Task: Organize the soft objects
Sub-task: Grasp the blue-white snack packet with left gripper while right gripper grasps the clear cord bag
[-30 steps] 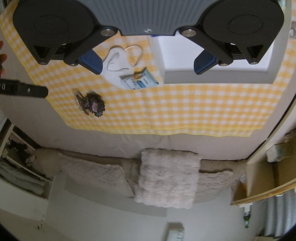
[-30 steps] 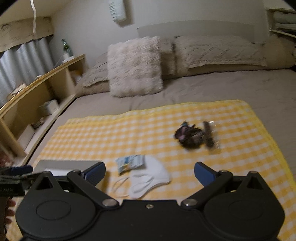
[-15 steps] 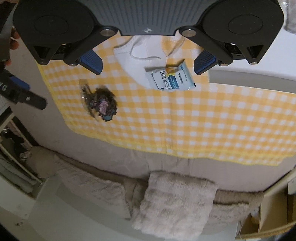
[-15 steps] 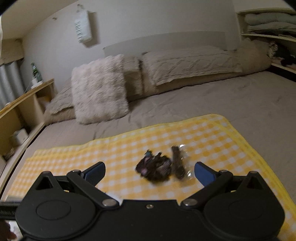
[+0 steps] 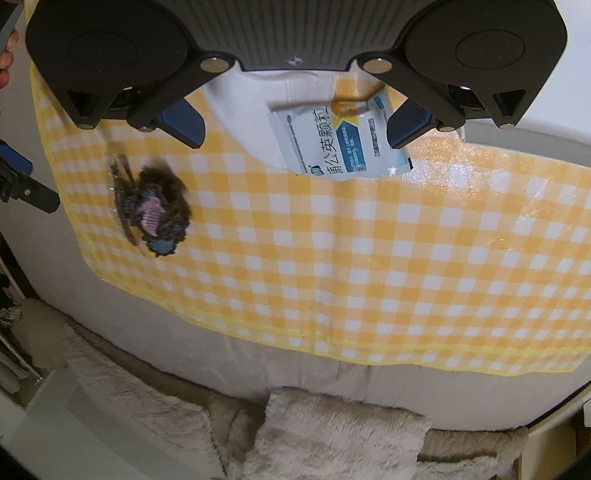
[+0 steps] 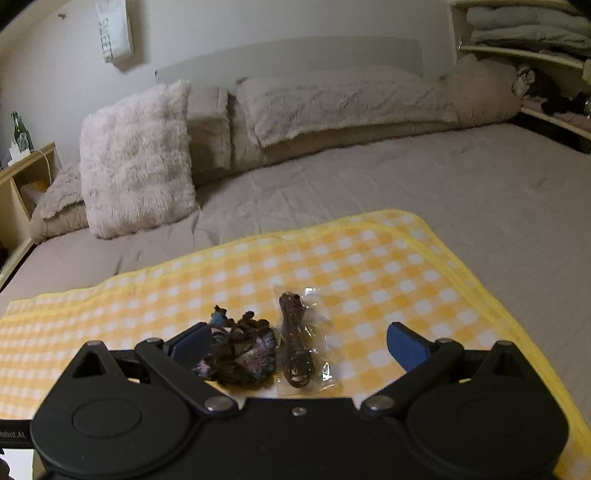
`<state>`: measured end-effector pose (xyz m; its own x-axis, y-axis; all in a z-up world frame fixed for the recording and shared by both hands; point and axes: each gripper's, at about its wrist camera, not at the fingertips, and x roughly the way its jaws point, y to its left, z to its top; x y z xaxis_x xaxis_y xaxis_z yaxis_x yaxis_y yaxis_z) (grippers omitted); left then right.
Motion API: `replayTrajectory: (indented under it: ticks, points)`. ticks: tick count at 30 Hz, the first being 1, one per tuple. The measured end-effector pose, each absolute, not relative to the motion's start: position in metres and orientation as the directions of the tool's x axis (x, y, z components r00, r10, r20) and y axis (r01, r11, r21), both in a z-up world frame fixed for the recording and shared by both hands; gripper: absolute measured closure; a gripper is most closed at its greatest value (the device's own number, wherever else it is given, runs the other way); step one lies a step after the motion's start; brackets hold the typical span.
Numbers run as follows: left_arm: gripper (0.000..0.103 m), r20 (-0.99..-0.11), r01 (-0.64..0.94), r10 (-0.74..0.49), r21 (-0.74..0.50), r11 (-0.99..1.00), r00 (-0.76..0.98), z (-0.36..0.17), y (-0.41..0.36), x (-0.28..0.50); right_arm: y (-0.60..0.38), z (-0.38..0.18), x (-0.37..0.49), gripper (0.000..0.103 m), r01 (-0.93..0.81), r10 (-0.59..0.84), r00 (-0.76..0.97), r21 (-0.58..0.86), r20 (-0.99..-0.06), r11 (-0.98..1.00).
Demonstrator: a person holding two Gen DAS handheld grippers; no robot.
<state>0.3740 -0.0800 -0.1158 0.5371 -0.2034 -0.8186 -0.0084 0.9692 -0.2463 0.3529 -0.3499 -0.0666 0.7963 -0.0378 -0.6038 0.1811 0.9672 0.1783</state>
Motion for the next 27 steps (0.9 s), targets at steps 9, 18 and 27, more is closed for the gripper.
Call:
replayTrajectory:
  ticks: [9,18,27]
  points:
    - [0.011,-0.876,0.025,-0.148,-0.153,0.988,0.459,-0.142,-0.081,0.407,-0.359,-0.100,0.393,0.034,0.174,0.019,0.744,0.221,-0.668,0.960]
    - [0.032,-0.853,0.160,-0.173,-0.107,0.981,0.492,-0.159,-0.086,0.423,-0.353,-0.137,0.414,0.060,0.159,0.020,0.660,0.165,-0.751,0.973]
    - [0.020,-0.837,0.288,-0.236,-0.099,0.953,0.494,-0.155,-0.109,0.416,-0.345,-0.137,0.396,0.080,0.071,-0.007,0.568,0.041,-0.823,0.997]
